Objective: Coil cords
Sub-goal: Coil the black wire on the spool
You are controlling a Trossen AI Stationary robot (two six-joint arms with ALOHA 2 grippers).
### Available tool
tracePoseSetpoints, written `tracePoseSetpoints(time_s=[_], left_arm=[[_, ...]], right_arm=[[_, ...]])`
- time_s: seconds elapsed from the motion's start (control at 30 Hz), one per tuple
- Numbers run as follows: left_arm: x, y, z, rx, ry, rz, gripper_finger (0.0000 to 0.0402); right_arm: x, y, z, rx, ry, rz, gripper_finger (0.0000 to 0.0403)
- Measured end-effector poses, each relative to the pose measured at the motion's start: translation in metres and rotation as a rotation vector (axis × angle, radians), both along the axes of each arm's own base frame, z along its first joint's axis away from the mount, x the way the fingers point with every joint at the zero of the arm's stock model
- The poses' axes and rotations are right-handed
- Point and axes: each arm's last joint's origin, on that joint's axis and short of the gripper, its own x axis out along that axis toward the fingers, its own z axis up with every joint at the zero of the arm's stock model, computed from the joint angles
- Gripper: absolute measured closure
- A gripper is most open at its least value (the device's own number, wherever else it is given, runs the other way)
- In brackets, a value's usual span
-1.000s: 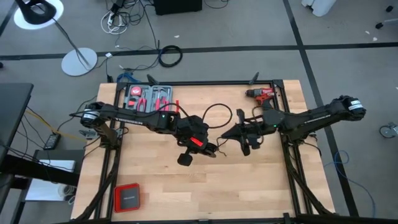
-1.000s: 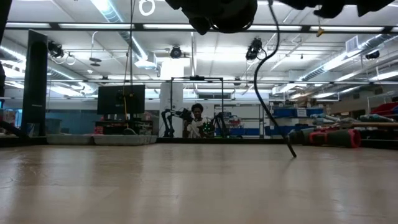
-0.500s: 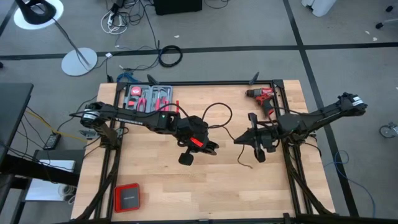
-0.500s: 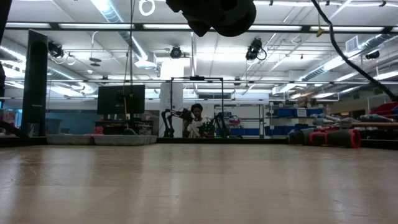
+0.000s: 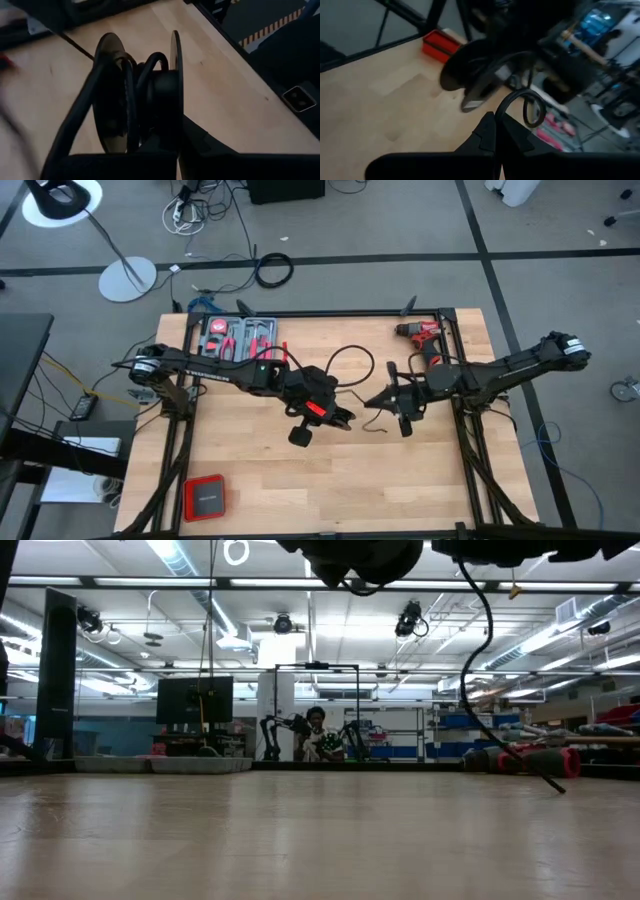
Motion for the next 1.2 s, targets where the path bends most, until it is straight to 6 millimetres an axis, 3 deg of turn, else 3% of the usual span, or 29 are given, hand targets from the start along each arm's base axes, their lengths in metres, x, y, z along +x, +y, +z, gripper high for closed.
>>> tracePoseSetpoints(time_s=[0.27,0.53,1.2], left_arm=[[0.004,0.002,0.004,0.087,-0.081,0.026,0.0401],[0.007,0.005,0.007,0.191,-0.134,0.081,0.0401],[0.009,0.007,0.009,0.255,-0.168,0.133,0.0401]], right_arm=[[0.003,0.007,-0.012,0.087,0.107,0.080,0.0401],[-0.006,0.022,-0.023,0.124,0.242,0.123,0.0401],[-0.023,0.033,-0.039,0.083,0.431,-0.006,0.0401]])
